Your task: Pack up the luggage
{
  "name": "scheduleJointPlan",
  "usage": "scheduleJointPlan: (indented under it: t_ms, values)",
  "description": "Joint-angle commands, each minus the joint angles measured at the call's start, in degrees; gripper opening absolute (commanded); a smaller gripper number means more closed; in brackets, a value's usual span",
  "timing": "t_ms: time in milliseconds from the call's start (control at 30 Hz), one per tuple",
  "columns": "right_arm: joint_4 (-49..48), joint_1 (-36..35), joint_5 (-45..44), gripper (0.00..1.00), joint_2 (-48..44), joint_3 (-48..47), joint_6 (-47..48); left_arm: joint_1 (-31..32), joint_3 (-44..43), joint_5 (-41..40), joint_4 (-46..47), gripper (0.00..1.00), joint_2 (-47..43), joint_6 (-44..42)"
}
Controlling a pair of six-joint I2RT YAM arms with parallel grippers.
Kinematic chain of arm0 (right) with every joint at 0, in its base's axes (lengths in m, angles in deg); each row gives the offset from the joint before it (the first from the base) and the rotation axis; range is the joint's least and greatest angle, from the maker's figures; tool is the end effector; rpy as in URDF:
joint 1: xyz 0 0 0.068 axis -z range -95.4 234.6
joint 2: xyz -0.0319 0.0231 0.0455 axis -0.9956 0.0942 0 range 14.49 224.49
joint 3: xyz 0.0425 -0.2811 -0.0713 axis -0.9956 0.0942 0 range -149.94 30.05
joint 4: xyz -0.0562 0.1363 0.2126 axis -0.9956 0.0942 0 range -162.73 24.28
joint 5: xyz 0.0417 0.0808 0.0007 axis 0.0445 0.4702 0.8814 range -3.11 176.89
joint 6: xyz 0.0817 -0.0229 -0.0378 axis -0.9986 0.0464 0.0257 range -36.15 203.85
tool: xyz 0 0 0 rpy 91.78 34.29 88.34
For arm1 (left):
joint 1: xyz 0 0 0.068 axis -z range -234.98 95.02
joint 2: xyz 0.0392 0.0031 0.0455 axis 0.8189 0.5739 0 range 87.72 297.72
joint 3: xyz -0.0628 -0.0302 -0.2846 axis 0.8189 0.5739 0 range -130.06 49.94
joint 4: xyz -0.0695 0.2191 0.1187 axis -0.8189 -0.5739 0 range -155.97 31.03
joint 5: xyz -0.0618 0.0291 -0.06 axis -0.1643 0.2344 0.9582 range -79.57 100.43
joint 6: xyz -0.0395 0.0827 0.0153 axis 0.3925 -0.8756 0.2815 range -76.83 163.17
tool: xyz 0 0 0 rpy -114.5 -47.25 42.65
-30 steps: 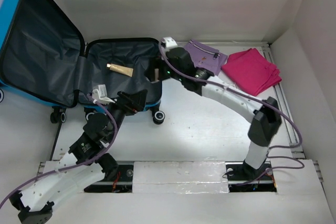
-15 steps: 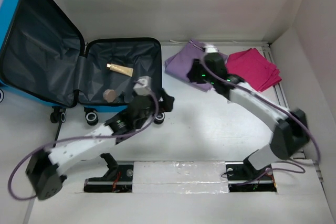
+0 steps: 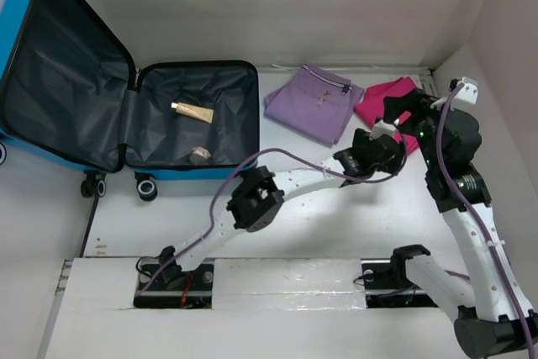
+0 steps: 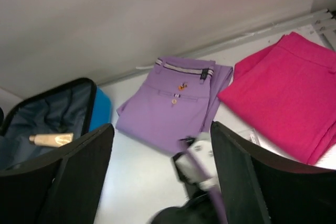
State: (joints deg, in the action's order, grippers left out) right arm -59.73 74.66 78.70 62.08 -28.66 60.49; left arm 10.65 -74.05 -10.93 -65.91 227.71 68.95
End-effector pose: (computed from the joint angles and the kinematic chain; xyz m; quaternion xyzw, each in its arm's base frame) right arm 0.2094 0.0246 0.4244 0.1331 0.7060 0.1496 0.6793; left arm 0.2866 -0.5587 0.2284 0.1828 0.8050 -0.2806 0.4897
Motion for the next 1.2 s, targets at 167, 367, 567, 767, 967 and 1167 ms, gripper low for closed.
scheduleJointPlan:
  t_ms: [167,367,567,767,967,1167]
  values:
    - [4.2,3.1,18.8,0.88,1.8,-3.6,5.3,-0.8,-11.6,-7.3,-1.5,1.0,9.5,-2.1]
    - [0.6,3.1,26.4,0.89,1.2,-0.1,3.8,-0.8,-17.8,-6.7,1.1,1.0,16.2,-3.4]
    - [-2.1,1.9,30.2,0.89,0.5,3.3,1.9,-1.8,-20.8,-6.0,2.5,1.0,19.5,-2.8]
    - [-2.8,-1.4,30.2,0.89,-1.3,4.6,0.9,-2.9,-21.3,-4.9,2.5,0.69,19.5,-2.0]
    - [-2.3,-2.6,28.4,0.89,-2.6,4.6,0.9,-3.4,0.0,-5.7,-0.2,0.42,10.8,0.5]
    - [-1.0,-3.2,27.8,0.89,-3.9,4.6,1.6,-3.4,15.7,-10.2,-0.2,0.41,0.4,-0.1]
